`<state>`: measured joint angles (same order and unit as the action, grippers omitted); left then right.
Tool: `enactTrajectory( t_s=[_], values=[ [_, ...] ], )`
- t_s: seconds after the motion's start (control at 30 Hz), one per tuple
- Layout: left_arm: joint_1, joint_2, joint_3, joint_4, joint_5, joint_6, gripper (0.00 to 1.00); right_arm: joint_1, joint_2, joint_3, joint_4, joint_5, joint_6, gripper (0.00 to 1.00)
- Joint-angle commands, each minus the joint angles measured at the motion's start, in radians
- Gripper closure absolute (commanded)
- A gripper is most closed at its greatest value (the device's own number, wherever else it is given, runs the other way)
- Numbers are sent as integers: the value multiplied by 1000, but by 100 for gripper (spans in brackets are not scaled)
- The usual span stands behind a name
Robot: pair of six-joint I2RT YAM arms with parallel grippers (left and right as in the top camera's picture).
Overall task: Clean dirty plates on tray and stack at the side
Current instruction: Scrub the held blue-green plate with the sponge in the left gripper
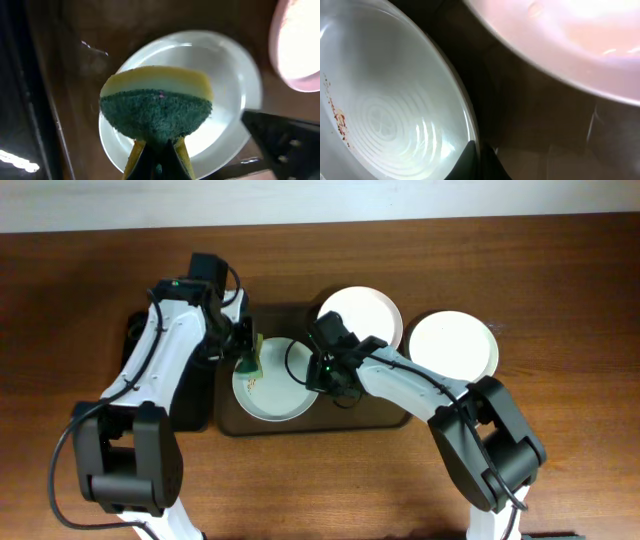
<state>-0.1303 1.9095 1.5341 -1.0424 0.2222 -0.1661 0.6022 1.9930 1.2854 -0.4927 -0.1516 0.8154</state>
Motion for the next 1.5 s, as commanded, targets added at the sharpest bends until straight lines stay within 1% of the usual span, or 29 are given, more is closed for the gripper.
enactTrajectory(
  t_s=[0.0, 0.13, 0.3, 0.37, 0.5, 0.57, 0.67, 0.7, 0.77, 0.83, 0.9, 1.03, 1.07, 1.13, 1.17, 1.2, 1.3, 1.37, 1.47],
  values=[
    [0, -6, -84, 55, -14, -8, 99, -20, 12, 14, 0, 3, 17, 96],
    [-1, -6, -165, 123, -23, -8, 99, -20, 12, 14, 0, 3, 17, 96],
    [-12, -5, -282, 270, -32, -8, 99, -20, 12, 14, 0, 3, 17, 96],
    [-38, -5, -315, 327, -32, -8, 99, -20, 12, 14, 0, 3, 17, 96],
    [-101, -4, -338, 362, -32, 0, 99, -20, 12, 14, 0, 2, 17, 96],
    [-123, -3, -339, 386, 11, 20, 99, -20, 12, 14, -1, 2, 16, 96],
    [-124, -3, -338, 422, 131, 62, 99, -20, 12, 14, -2, 1, 16, 96],
    [-121, -3, -338, 425, 127, 62, 99, -20, 12, 14, -4, 1, 16, 96],
    [-103, -3, -338, 429, 78, 48, 99, -20, 12, 14, -5, 1, 16, 96],
    [-79, -3, -338, 429, -17, -6, 99, -20, 12, 14, -5, 1, 16, 95],
    [-56, -3, -338, 433, -84, -33, 99, -20, 12, 14, -5, 1, 16, 95],
    [-32, -3, -335, 502, -111, -36, 99, -20, 12, 14, -4, 2, 16, 96],
    [-32, -3, -327, 507, -125, -61, 99, -20, 12, 14, -4, 2, 16, 95],
    [-32, -3, -319, 476, -192, -178, 99, -20, 12, 14, -4, 2, 16, 95],
    [-32, -3, -319, 452, -195, -217, 99, -20, 12, 14, -4, 2, 16, 96],
    [-32, -3, -319, 420, -189, -248, 99, -20, 12, 14, -4, 2, 16, 96],
    [-45, -3, -319, 322, -111, -248, 99, -20, 12, 14, -4, 2, 16, 96],
    [-58, -3, -319, 288, -26, -172, 99, -20, 12, 14, -4, 2, 16, 95],
    [-75, -3, -319, 286, 113, -69, 99, -20, 12, 14, -5, 1, 16, 95]
  ],
)
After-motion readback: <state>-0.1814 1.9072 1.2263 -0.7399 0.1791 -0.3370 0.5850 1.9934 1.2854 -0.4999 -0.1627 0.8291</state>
